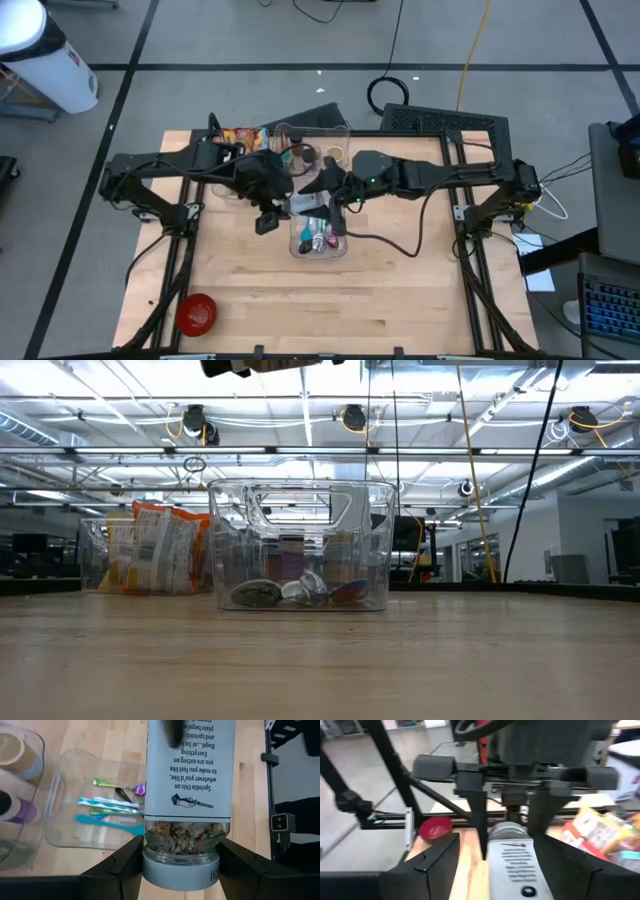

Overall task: Pick & Place Food Item
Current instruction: Put the white seasoning bottle into the top right transparent bin

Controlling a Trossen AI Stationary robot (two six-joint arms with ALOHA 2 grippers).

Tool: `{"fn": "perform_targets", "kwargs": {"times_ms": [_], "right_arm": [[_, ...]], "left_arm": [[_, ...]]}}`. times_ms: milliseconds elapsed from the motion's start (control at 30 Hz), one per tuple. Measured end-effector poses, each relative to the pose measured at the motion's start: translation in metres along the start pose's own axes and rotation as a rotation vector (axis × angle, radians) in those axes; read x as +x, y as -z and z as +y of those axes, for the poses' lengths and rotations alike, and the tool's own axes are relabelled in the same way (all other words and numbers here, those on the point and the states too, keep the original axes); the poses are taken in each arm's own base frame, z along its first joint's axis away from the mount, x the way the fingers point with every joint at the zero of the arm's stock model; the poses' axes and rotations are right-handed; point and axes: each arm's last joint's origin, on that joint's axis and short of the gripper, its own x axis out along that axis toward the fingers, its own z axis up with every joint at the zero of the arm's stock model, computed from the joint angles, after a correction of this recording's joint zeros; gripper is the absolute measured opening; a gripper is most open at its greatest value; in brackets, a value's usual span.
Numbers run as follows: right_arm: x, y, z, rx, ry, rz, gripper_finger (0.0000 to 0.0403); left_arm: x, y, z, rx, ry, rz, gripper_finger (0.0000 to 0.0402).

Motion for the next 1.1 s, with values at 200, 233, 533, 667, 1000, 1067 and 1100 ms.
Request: {"fn": "perform_targets", "kwargs": {"times_ms": [200, 233, 533, 667, 1000, 1067, 1100], "right_arm": [[0.005, 0.011, -0.004, -0.013, 0.061, 0.073, 0.0271], [0.005, 0.011, -0.005, -0.019, 0.075, 0.078, 0.0274], [0.005, 0.021, -0.012, -0.014, 0.092, 0.136, 0.0269], [0.004, 0.020, -0.012, -0.011, 0.089, 0.132, 0.0259], [0.005, 0.020, -0.012, -0.018, 0.080, 0.124, 0.0191], [0.005, 0.019, -0.011, -0.017, 0.072, 0.124, 0.0191], [0.005, 0.020, -0.011, -0.019, 0.068, 0.124, 0.0191]], "left_arm": [[0.000, 0.000, 0.000, -0.007, 0.001, -0.002, 0.0209], [-0.001, 0.000, -0.001, -0.005, 0.003, -0.003, 0.0209], [-0.001, 0.000, -0.001, -0.006, -0.002, -0.003, 0.0209], [-0.001, 0.000, -0.001, -0.006, -0.005, -0.005, 0.0209], [-0.001, 0.000, 0.000, 0.004, -0.006, -0.005, 0.0209], [-0.001, 0.000, 0.000, 0.003, -0.006, -0.004, 0.0209], [-0.001, 0.000, 0.000, 0.004, -0.006, -0.004, 0.0209]]}}
